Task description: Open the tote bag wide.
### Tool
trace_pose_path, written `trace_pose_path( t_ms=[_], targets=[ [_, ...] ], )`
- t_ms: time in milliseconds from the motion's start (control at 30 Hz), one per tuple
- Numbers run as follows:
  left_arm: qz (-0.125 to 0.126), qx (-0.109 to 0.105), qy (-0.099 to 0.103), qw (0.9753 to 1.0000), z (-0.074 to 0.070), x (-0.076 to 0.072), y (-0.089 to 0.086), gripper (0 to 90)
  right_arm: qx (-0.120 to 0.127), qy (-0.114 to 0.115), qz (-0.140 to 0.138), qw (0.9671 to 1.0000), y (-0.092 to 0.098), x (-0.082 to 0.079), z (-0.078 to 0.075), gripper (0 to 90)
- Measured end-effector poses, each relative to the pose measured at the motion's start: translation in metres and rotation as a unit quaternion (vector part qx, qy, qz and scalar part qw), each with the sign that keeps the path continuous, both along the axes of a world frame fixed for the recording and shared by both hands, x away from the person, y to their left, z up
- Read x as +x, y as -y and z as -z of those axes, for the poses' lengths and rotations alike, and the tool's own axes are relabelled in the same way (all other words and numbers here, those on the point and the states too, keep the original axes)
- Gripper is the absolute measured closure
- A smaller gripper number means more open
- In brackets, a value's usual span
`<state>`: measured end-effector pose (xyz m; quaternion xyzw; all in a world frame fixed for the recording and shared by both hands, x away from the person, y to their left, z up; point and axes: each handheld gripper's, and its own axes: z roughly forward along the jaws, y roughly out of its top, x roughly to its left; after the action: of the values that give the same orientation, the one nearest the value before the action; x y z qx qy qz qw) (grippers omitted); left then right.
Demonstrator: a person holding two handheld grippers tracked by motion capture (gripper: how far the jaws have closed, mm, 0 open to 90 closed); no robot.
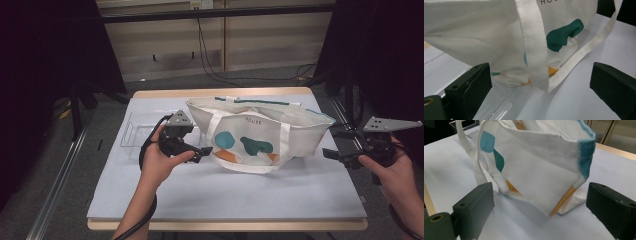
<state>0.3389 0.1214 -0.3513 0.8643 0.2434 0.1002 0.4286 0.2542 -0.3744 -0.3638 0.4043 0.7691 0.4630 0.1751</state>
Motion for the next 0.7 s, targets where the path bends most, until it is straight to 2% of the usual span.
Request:
trace_pose_path(
  t_ms=[367, 400, 433, 500, 533, 567, 700],
  targets=[
    [0.009, -0.001, 0.002, 1.0000, -0.008, 0.001, 0.004, 3.7, 0.003, 0.004, 0.000, 1.0000, 0.000, 0.008, -0.010, 7.2],
    [0.009, 0.005, 0.002, 0.9999, -0.009, 0.001, 0.004, 3.7, 0.003, 0.004, 0.000, 1.0000, 0.000, 0.008, -0.010, 7.2],
    [0.007, 0.001, 0.007, 1.0000, -0.010, 0.002, 0.004, 3.7, 0.002, 0.008, 0.002, 1.0000, 0.000, 0.009, -0.013, 7.1],
    [0.009, 0.001, 0.005, 0.9999, -0.011, 0.002, 0.004, 3.7, 0.003, 0.008, 0.003, 1.0000, 0.000, 0.009, -0.014, 7.1],
    [0.007, -0.005, 0.003, 1.0000, -0.011, 0.002, 0.006, 3.7, 0.003, 0.008, 0.001, 1.0000, 0.000, 0.010, -0.015, 7.1],
    [0.013, 0.002, 0.006, 0.9999, -0.013, 0.002, 0.006, 3.7, 0.004, 0.008, 0.002, 1.0000, 0.000, 0.010, -0.015, 7.1],
    [0.016, -0.004, 0.007, 0.9998, -0.016, 0.003, 0.010, 3.7, 0.008, 0.006, 0.002, 0.9999, 0.000, 0.012, -0.017, 7.0]
  ],
)
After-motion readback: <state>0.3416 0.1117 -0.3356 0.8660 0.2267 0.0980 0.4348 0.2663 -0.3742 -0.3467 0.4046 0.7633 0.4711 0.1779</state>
